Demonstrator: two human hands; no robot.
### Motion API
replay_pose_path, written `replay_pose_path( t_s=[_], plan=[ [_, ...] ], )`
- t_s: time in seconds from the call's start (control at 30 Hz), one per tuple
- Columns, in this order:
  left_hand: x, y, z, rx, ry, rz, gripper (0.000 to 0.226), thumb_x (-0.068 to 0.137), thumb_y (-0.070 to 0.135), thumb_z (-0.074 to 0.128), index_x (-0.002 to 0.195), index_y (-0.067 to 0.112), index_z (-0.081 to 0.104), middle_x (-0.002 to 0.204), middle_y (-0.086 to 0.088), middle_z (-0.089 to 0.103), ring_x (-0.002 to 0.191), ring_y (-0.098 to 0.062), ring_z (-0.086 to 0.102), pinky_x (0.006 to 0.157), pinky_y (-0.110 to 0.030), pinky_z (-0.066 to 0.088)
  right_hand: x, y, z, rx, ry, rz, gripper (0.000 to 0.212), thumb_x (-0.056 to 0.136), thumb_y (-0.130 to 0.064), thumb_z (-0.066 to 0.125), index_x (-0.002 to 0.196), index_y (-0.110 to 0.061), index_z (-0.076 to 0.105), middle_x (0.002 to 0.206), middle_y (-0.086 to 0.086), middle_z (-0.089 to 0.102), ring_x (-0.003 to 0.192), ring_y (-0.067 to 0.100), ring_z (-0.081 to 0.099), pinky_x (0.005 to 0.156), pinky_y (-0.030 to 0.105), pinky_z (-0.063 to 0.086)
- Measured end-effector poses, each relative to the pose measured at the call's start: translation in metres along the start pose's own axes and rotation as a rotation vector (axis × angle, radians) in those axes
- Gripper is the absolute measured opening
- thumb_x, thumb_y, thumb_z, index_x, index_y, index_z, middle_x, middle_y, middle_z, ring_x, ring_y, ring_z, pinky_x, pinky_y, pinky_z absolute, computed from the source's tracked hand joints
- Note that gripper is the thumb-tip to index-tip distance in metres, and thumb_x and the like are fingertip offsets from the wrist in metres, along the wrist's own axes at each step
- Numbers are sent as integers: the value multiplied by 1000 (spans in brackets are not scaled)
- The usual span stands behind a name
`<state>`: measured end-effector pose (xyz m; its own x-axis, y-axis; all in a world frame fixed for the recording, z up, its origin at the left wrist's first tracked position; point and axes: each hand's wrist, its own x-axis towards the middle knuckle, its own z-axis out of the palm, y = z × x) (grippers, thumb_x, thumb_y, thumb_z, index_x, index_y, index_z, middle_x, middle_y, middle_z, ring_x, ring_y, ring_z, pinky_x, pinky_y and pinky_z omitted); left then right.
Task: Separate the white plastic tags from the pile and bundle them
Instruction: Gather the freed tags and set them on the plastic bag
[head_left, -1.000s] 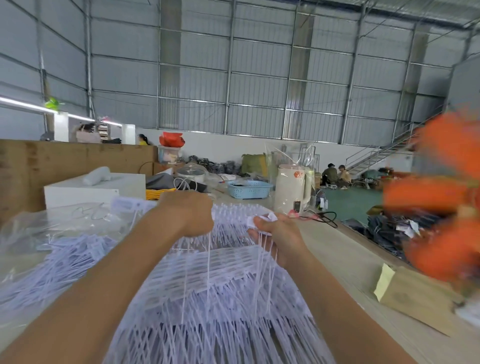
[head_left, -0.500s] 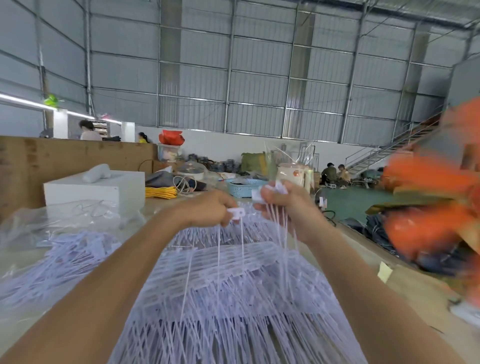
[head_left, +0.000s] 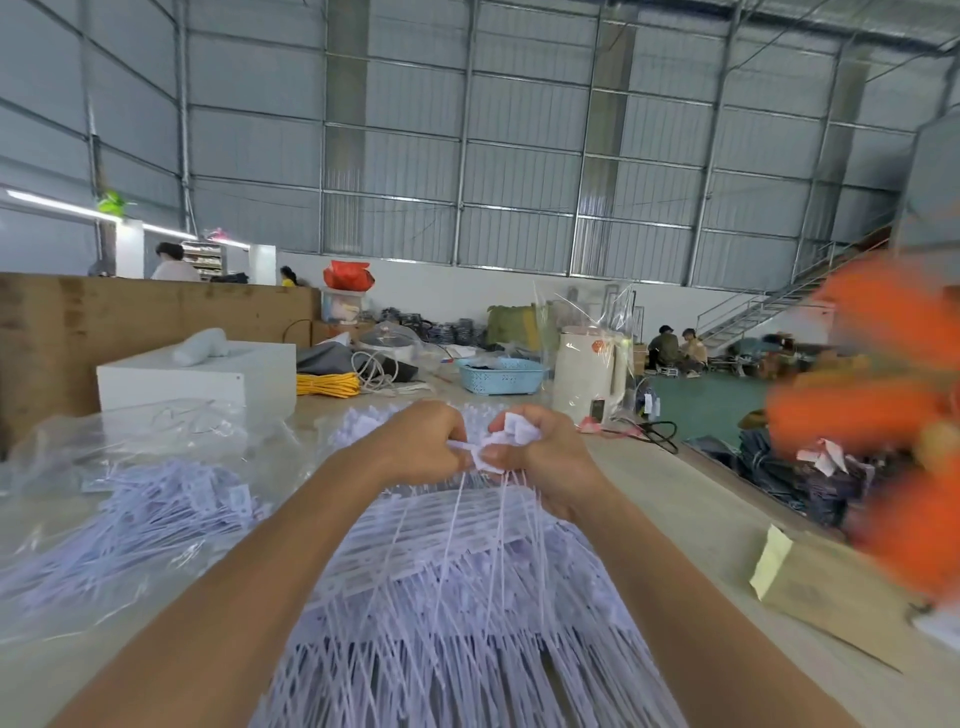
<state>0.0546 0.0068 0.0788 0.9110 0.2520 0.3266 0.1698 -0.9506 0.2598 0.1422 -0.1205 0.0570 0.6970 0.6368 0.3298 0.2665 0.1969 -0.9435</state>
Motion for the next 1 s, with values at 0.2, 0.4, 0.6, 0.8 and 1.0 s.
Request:
replay_pose_path(
  t_s=[0.2,0.4,0.6,0.8,1.0],
  plan=[
    [1,-8,2,-224,49,-106,40,93,17,53,54,27,55,57,18,51,56,-1,46,58,-21,35,1,2,1,-186,96,-252,30,68,19,67,73,-7,53,72,6,55,68,19,53,64,30,48],
    [6,-10,-15,-830,-93,-289,51,91,1,47,44,18,53,45,3,38,37,-13,35,41,-19,26,-1,0,7,-394,144,-524,41,72,23,56,77,-17,54,82,2,53,81,21,57,62,17,49],
    [-19,-27,-18,-607,-160,-232,37,91,6,49,54,8,56,40,3,41,35,-9,31,37,-15,25,5,-7,-53,412,633,-104,54,79,12,64,127,-4,46,126,17,53,99,27,62,83,35,56],
    [-14,-12,43,-385,-242,-136,23,97,14,48,78,11,60,82,-7,64,59,-3,54,54,-9,39,9,-48,-70,609,406,-138,33,82,7,61,102,-18,52,111,12,61,76,21,68,71,33,58],
    [-9,-6,42,-190,-36,-42,18,97,28,50,97,25,68,115,-9,63,101,-24,61,88,-34,46,8,-78,-57,456,151,-202,22,80,8,60,88,-10,50,104,15,58,67,20,71,61,29,57]
  ],
)
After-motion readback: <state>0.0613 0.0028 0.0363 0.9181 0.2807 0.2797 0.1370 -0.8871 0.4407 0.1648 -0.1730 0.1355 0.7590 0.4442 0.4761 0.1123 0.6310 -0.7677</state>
